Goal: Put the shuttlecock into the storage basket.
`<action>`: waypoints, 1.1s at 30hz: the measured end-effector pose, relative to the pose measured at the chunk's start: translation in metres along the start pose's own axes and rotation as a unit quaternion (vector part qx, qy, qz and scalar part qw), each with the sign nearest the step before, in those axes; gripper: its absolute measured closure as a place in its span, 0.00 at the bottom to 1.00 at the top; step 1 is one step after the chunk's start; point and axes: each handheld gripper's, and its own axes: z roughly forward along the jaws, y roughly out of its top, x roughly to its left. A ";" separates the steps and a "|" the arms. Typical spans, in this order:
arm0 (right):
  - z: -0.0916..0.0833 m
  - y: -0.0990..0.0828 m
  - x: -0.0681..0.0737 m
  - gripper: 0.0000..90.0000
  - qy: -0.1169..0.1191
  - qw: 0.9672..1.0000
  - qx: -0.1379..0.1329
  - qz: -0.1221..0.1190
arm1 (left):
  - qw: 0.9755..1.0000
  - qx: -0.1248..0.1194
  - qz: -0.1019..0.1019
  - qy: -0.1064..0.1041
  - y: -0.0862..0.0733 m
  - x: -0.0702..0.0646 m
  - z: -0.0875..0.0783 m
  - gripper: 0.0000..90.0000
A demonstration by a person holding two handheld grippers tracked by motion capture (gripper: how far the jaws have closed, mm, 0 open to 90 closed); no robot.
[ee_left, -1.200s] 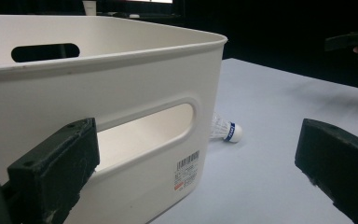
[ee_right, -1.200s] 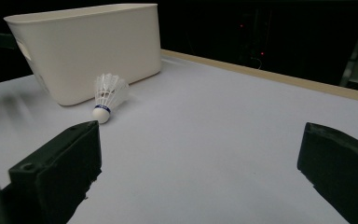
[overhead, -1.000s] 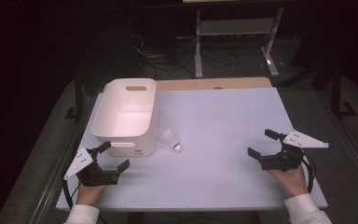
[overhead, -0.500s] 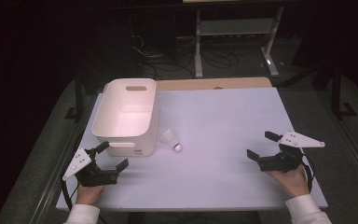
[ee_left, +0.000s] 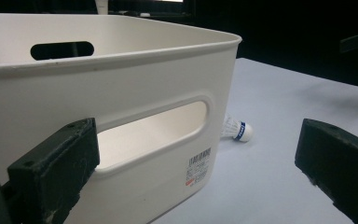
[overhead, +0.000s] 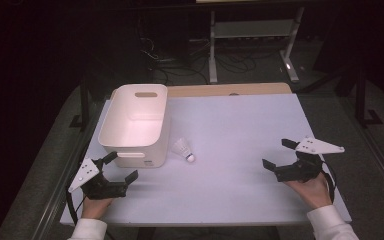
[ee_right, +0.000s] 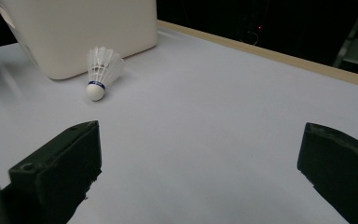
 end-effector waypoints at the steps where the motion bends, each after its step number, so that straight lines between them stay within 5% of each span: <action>1: 0.000 0.002 0.000 0.00 0.008 1.000 0.000 0.006 | 1.000 0.000 0.000 0.001 0.000 0.000 0.000 0.00; 33: 0.029 0.031 0.021 0.00 0.044 0.997 0.046 -0.034 | 1.000 -0.005 -0.001 0.001 0.001 0.001 -0.001 0.00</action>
